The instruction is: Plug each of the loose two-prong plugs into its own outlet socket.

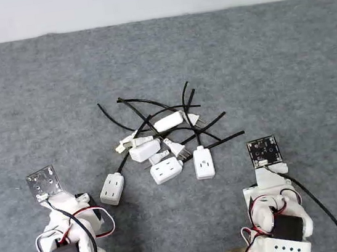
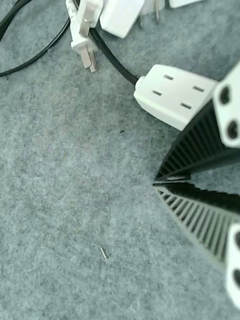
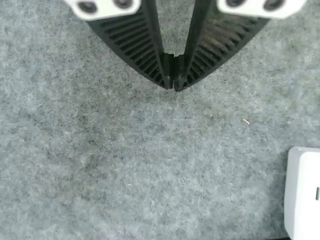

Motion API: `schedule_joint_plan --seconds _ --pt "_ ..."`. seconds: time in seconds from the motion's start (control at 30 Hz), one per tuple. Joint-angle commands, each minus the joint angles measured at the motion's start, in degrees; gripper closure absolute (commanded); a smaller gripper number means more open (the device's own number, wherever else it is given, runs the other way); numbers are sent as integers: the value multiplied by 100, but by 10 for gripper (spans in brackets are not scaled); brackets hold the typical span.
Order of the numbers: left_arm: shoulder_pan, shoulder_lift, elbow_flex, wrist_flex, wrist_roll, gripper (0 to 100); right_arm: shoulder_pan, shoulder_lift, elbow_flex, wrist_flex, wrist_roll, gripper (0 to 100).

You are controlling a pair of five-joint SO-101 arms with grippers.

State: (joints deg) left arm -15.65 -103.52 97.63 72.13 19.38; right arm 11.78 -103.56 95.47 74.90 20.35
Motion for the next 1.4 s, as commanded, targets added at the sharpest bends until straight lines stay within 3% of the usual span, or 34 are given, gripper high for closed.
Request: schedule_joint_plan --seconds 0.0,1.1,1.37 --pt "-26 -79 -127 26 70 988 -22 -31 97 31 -18 987" --pt "-26 -79 -127 26 70 988 -22 -31 97 31 -18 987" --pt "457 -79 -127 26 70 988 -75 -31 97 31 -35 986"
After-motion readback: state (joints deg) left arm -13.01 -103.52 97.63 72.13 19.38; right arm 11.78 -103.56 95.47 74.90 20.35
